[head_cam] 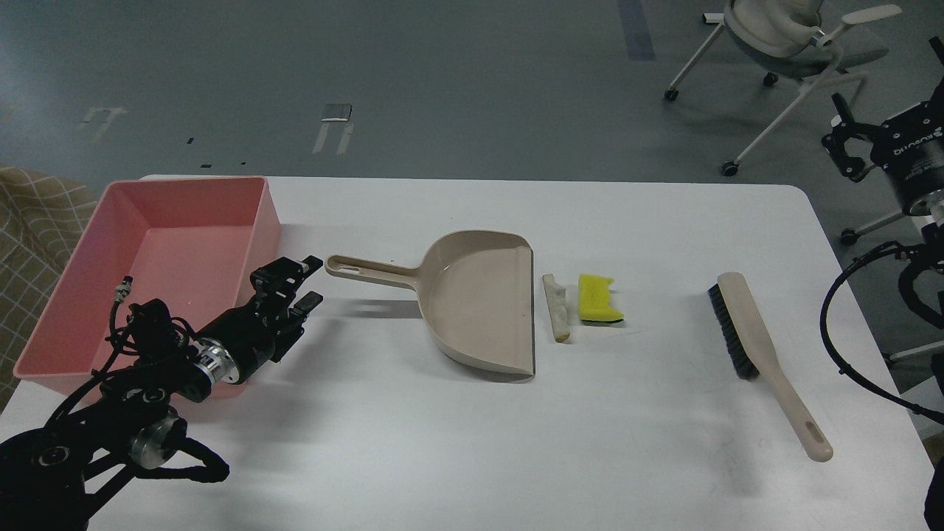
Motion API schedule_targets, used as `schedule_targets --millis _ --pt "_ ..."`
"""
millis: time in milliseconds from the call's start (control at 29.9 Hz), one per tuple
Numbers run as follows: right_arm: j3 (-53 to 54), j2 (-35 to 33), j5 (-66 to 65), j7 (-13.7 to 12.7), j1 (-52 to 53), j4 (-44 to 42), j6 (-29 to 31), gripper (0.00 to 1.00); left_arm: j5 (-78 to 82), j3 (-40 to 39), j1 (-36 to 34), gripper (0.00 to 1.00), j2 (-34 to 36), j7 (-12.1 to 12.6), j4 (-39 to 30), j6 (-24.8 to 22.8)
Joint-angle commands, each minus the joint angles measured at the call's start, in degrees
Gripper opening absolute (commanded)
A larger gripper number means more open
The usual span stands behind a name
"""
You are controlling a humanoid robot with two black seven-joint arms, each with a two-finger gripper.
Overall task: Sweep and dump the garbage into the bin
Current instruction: 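Close the left gripper on the beige dustpan handle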
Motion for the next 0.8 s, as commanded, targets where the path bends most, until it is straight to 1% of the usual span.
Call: schedule_targets --millis 0,100,234,334,602,702,735,769 --pt "0.0 0.0 0.0 0.0 0.0 0.0 0.0 1.0 0.0 0.1 0.02 0.65 1.17 0.0 0.03 0.0" --pt "0.0 0.0 0.0 0.0 0.0 0.0 0.0 1.0 -0.26 -0.34 0.54 0.65 2.31 0.0 -0.94 0.17" --pt "0.0 0.0 0.0 0.0 -0.43 0.08 0.0 1.0 -0.53 -0.26 1.42 0.67 6.87 0.27 -8.82 2.28" --pt "0.0 0.0 0.0 0.0 -0.7 0.26 0.0 1.0 -0.61 -0.25 1.86 0.68 7.76 0.79 -12.88 3.77" --pt "0.44 -0.35 0.0 0.0 -1.31 1.23 0.0 1.0 -0.61 0.36 1.87 0.69 7.67 1.5 -14.91 3.95" --pt "0.79 -0.35 0.0 0.0 -2.02 1.31 0.0 1.0 -0.79 0.1 1.78 0.69 7.67 4.48 -16.76 3.95" --pt "0.79 -0.35 0.0 0.0 -2.11 1.32 0.0 1.0 -0.79 0.1 1.69 0.69 7.5 6.49 -17.8 3.95" --pt "0.88 -0.35 0.0 0.0 -2.19 1.32 0.0 1.0 -0.79 0.1 1.6 0.69 7.41 7.47 -18.25 3.95"
